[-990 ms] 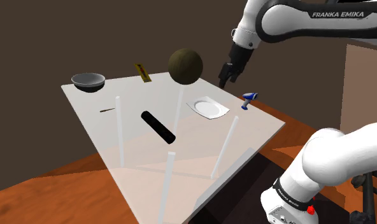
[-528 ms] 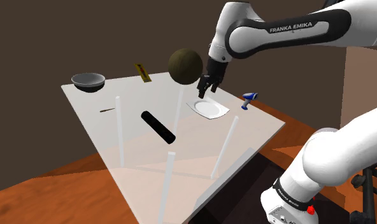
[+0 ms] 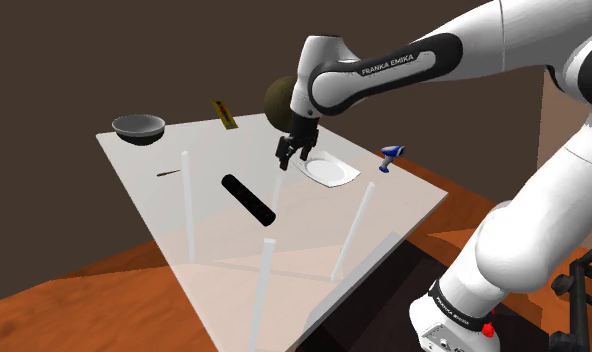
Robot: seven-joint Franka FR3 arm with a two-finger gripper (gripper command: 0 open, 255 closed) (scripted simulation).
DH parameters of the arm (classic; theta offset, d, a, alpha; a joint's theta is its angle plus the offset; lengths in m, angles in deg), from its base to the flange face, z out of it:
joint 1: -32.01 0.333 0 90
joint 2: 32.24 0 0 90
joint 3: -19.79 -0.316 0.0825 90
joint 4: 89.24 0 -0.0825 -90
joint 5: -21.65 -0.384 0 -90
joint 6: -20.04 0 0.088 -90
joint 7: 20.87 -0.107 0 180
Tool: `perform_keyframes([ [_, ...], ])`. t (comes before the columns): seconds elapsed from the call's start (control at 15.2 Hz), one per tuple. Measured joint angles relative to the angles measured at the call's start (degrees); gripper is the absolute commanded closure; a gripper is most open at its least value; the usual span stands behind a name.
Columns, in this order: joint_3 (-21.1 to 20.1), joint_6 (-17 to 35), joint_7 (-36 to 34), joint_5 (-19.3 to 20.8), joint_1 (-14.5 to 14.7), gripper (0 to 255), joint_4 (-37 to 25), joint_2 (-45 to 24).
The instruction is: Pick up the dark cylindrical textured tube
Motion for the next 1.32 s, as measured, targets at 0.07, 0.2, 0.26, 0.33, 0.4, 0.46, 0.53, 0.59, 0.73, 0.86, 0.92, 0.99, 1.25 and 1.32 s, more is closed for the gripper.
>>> perform_keyframes([
  [0.07, -0.26, 1.0, -0.39, 0.17, 0.17, 0, -1.08, -2.38],
  [0.2, -0.69, 2.03, -0.98, 0.3, 0.55, 0, -2.97, -5.87],
  [0.26, -0.82, 2.91, -1.13, 0.38, 0.69, 0, -3.54, -7.58],
  [0.33, -0.88, 3.41, -1.24, 0.62, 0.79, 0, -5.12, -9.93],
  [0.4, -1.12, 4.27, -1.87, 0.93, 1.17, 0, -6.41, -12.37],
  [0.46, -1.25, 4.69, -2.15, 1.14, 1.43, 0, -7.91, -14.57],
  [0.53, -1.41, 4.7, -2.6, 1.37, 1.79, 0, -9.78, -16.73],
  [0.59, -1.54, 5.11, -3.16, 1.74, 2.25, 0, -11.8, -19.38],
  [0.73, -1.71, 6.16, -3.69, 2.1, 2.91, 0, -14.25, -23.46],
  [0.86, -1.74, 6.18, -3.86, 2.33, 3.35, 0, -17.07, -26.74],
  [0.92, -1.68, 6.51, -3.99, 2.52, 3.54, 0, -17.94, -28.03],
  [0.99, -1.66, 7.01, -4.12, 2.62, 3.67, 0, -18.0, -28.65],
  [1.25, -1.44, 9.28, -4.48, 3.12, 4.03, 0, -17.88, -30.86],
  [1.32, -1.32, 10.08, -4.45, 3.28, 4.05, 0, -17.83, -31.63],
])
